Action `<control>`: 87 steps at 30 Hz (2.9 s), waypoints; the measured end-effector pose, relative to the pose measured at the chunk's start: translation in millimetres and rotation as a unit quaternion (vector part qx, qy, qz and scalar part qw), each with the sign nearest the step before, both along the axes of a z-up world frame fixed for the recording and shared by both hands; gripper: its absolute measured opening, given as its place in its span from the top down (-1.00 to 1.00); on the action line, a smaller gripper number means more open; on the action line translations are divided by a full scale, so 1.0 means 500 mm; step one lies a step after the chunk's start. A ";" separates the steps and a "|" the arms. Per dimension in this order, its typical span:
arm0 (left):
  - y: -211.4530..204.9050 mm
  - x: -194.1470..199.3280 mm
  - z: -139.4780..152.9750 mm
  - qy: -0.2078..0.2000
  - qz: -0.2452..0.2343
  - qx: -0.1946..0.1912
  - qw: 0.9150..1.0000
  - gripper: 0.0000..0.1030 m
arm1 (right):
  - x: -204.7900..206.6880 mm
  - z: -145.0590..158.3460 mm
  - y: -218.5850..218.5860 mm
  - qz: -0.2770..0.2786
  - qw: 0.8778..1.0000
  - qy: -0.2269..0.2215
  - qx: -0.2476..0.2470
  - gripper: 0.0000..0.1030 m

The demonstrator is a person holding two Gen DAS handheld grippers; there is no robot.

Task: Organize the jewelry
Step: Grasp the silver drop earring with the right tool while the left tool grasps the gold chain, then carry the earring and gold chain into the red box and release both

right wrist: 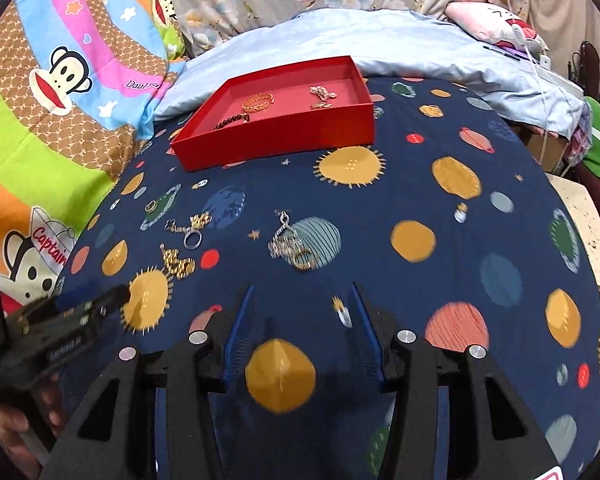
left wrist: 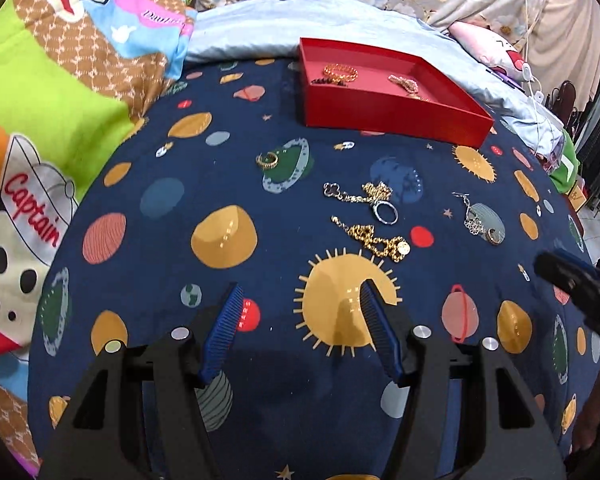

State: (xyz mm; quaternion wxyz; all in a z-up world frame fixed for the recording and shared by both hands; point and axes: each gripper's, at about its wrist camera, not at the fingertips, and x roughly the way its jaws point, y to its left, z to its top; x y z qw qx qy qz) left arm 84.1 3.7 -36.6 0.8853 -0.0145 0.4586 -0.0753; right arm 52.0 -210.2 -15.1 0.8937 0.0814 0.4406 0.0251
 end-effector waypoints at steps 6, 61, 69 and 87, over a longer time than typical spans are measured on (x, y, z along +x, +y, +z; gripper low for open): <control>0.000 0.001 -0.001 0.002 -0.002 -0.008 1.000 -0.14 | 0.075 -0.014 0.024 0.014 1.000 -0.002 -0.006 0.07; -0.093 0.081 -0.033 -0.012 -0.042 -0.029 0.999 0.82 | 0.036 0.023 -0.038 -0.014 0.999 -0.024 0.030 0.87; -0.074 0.069 -0.025 -0.006 -0.054 -0.056 0.997 0.87 | 0.032 0.029 -0.035 -0.013 0.999 -0.027 0.031 0.87; -0.012 0.016 0.160 -0.074 -0.071 -0.108 0.989 0.87 | 0.012 0.114 0.002 0.018 0.997 -0.071 0.035 0.87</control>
